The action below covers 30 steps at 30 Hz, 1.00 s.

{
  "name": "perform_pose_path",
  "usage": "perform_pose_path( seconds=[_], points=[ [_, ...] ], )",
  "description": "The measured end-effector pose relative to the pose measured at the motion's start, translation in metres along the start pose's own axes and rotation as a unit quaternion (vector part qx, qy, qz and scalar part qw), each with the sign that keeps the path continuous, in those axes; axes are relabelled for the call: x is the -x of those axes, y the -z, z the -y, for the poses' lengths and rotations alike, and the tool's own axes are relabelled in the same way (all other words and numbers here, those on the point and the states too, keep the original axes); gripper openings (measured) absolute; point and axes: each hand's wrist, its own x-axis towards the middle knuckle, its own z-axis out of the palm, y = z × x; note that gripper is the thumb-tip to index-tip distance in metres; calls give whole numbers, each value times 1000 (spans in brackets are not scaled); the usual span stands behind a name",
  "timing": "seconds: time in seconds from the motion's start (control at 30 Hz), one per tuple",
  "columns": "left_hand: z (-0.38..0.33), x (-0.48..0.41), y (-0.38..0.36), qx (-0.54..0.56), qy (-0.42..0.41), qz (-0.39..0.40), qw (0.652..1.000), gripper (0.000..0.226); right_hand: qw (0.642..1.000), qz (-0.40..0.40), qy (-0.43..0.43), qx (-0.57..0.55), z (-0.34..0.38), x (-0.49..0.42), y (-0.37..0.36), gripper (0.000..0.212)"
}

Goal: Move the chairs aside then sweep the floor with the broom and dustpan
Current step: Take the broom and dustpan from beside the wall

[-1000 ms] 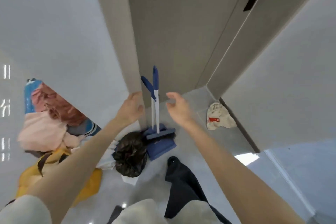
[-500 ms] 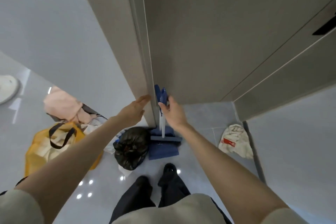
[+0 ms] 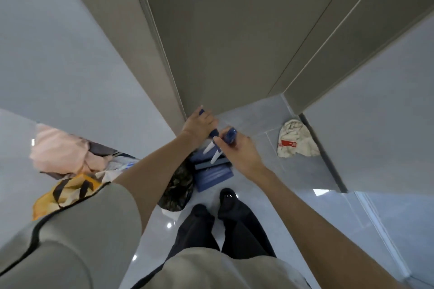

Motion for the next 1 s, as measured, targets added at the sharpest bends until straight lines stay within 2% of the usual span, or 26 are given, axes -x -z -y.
perform_pose_path(
  seconds=[0.1, 0.17, 0.33, 0.37, 0.43, 0.5, 0.67, 0.8, 0.93, 1.0],
  points=[
    [-15, 8, 1, -8, -26, -19, 999, 42, 992, -77, -67, -75, 0, 9, 0, 37],
    [-19, 5, 5, -31, -36, -33, 998, 45, 988, -106, -90, -68, 1, 14, 4, 40],
    [-25, 5, 0, -76, -85, -116, 987, 46, 982, -129, -106, -90, -4, 32, 2, 39],
    [-23, 2, -3, -63, -90, -92, 990, 46, 981, -133, -106, -93, -4, 35, 1, 39],
    [-26, 2, -7, -35, -101, -92, 990, 45, 981, -139, -102, -91, -5, 37, -1, 39],
    [-31, 1, -8, -29, -110, -126, 985, 41, 981, -146, -92, -89, -4, 40, -2, 40],
    [7, -8, 1, -37, -9, -32, 999, 35, 991, -112, -22, -73, -20, 84, 2, 44],
    [12, 3, -6, -47, -19, 4, 999, 37, 973, -140, -105, -149, -56, 96, 8, 37],
    [-14, 4, 1, -19, -29, 96, 995, 27, 981, -117, -133, -75, -57, 75, 17, 47],
    [-16, 5, 1, 9, -35, 82, 996, 14, 983, -106, -137, -56, -53, 67, 22, 49]
  ],
)
